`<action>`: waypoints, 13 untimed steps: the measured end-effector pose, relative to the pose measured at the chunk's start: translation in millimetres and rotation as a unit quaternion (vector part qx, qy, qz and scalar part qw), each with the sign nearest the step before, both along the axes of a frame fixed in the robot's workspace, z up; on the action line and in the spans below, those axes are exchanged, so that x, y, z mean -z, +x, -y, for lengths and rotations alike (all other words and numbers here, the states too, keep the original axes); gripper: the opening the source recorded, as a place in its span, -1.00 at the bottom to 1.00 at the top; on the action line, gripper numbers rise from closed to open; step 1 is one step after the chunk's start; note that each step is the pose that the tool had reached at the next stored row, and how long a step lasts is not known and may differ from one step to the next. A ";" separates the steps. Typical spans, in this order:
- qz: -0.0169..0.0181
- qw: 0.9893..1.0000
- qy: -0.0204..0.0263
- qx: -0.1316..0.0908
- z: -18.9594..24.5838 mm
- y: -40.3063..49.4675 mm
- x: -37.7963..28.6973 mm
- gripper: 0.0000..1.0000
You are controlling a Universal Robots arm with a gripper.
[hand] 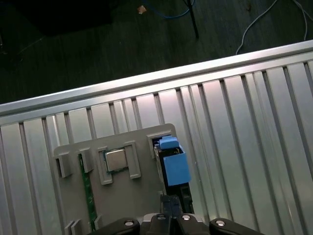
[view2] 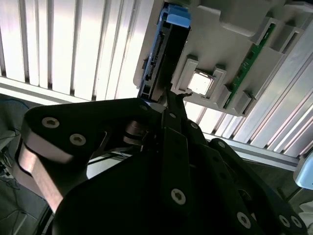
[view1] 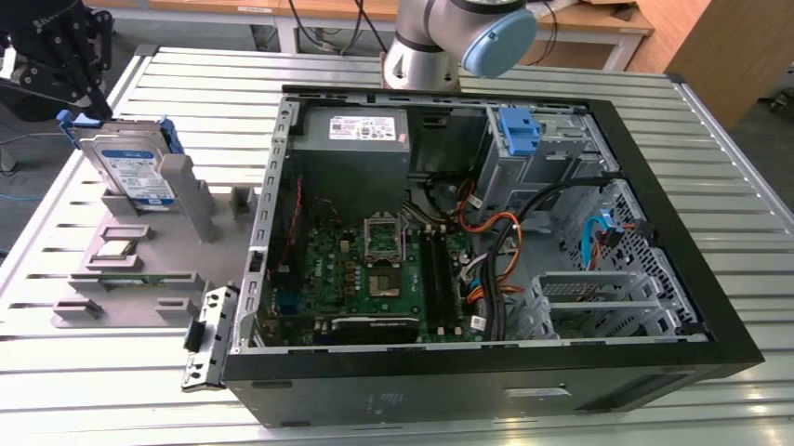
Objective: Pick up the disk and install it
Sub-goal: 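Pick up the disk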
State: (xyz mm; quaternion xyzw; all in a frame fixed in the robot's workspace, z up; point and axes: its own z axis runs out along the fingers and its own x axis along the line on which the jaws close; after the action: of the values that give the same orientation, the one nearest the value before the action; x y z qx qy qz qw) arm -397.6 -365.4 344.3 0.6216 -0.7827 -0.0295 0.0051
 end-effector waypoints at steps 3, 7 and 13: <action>0.000 1.000 0.000 0.000 0.0 0.0 0.0 -0.80; 0.000 1.000 0.000 -0.001 0.0 0.0 0.0 -0.80; 0.000 1.000 0.000 -0.020 0.0 0.0 0.2 -0.80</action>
State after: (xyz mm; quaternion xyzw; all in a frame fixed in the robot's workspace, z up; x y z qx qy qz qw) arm -397.6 -365.3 344.1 0.6373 -0.7701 -0.0294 0.0056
